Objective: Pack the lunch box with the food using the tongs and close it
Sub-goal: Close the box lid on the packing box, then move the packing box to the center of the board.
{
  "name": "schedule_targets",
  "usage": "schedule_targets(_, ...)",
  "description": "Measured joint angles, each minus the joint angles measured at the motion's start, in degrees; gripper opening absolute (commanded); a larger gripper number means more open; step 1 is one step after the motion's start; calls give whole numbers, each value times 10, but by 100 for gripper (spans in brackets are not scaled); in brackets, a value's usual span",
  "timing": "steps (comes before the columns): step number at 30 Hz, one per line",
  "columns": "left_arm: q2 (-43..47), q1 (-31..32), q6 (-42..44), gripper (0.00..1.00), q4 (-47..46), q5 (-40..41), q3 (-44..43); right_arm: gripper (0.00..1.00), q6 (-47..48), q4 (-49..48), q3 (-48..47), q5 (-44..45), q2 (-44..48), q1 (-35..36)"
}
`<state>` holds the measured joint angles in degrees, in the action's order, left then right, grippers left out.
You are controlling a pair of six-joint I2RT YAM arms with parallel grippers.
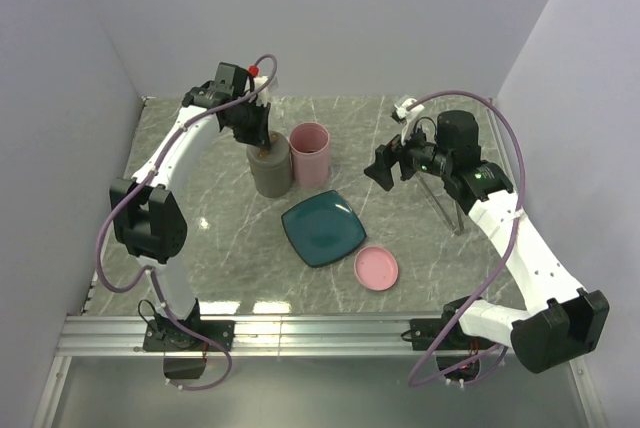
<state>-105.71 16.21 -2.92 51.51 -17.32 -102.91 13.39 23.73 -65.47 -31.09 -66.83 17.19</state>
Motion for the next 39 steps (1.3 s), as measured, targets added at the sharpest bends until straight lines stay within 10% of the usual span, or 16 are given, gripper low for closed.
schedule_targets(39,68,-63,39,0,-40,53,105,100,21,17,13,-15,0,-6)
